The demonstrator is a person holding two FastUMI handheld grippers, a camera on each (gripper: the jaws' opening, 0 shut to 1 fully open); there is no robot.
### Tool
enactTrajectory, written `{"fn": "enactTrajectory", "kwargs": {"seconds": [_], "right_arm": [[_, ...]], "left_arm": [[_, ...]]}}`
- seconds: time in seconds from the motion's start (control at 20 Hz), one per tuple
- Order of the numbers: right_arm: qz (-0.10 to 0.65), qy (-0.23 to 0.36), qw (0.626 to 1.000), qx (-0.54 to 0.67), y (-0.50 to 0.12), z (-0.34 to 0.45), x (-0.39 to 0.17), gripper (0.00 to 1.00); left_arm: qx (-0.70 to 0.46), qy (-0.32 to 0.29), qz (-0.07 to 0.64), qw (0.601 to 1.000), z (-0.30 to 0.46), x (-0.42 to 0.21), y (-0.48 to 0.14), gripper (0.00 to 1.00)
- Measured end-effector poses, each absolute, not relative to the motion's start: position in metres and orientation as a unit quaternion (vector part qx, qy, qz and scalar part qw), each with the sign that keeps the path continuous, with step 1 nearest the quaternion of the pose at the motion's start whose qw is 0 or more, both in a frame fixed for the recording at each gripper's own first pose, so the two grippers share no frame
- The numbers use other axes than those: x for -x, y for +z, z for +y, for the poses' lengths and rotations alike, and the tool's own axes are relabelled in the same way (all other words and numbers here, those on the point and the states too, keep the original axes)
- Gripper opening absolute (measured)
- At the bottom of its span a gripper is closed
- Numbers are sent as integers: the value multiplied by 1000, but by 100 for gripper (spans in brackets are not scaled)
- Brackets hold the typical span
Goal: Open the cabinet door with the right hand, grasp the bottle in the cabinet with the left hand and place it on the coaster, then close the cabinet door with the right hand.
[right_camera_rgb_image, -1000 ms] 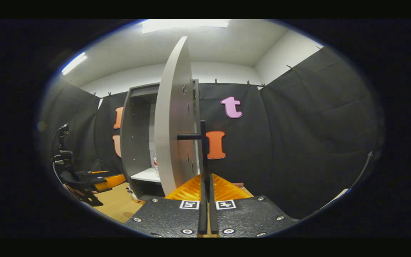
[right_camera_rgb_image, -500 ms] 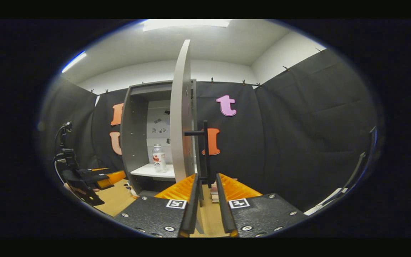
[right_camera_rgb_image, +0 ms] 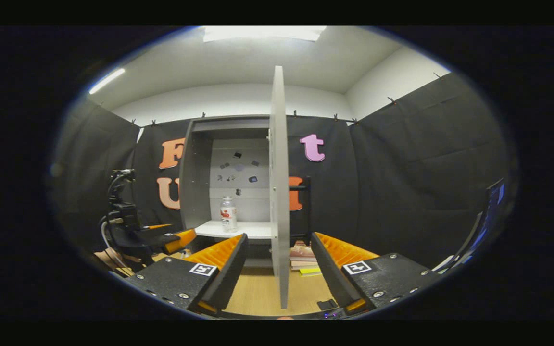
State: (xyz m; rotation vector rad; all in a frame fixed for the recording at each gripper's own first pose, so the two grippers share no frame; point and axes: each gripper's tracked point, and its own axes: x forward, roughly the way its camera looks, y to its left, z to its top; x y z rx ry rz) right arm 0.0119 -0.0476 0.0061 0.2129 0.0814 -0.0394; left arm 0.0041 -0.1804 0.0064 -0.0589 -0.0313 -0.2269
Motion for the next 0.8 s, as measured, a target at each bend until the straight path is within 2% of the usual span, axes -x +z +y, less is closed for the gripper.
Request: {"fn": "enactTrajectory", "kwargs": {"seconds": [0.15, 0.2, 0.25, 0.4, 0.45, 0.7, 0.75, 0.8], "right_arm": [[33, -12, 994, -101, 12, -36, -17, 84], [34, -11, 994, -99, 12, -32, -19, 89], [35, -8, 995, -98, 12, -28, -21, 86], [36, 1, 994, -100, 12, -16, -26, 90], [34, 3, 994, -102, 12, -12, -31, 86], [30, -5, 993, -117, 10, 0, -50, 96], [29, -7, 992, -121, 10, 4, -54, 97], [33, -11, 991, -126, 9, 5, -58, 93]], "left_arm": [[32, -125, -12, 992, -177, -22, 5, 96], [33, -127, -11, 991, -173, -29, 4, 96], [36, -131, -8, 991, -171, -37, 2, 96], [46, -139, 5, 989, -163, -60, -4, 96], [46, -141, 8, 989, -160, -68, -6, 97], [35, -158, 15, 987, -153, -116, -16, 96], [35, -165, 15, 986, -155, -126, -17, 96], [34, -172, 14, 984, -156, -136, -18, 97]]}}
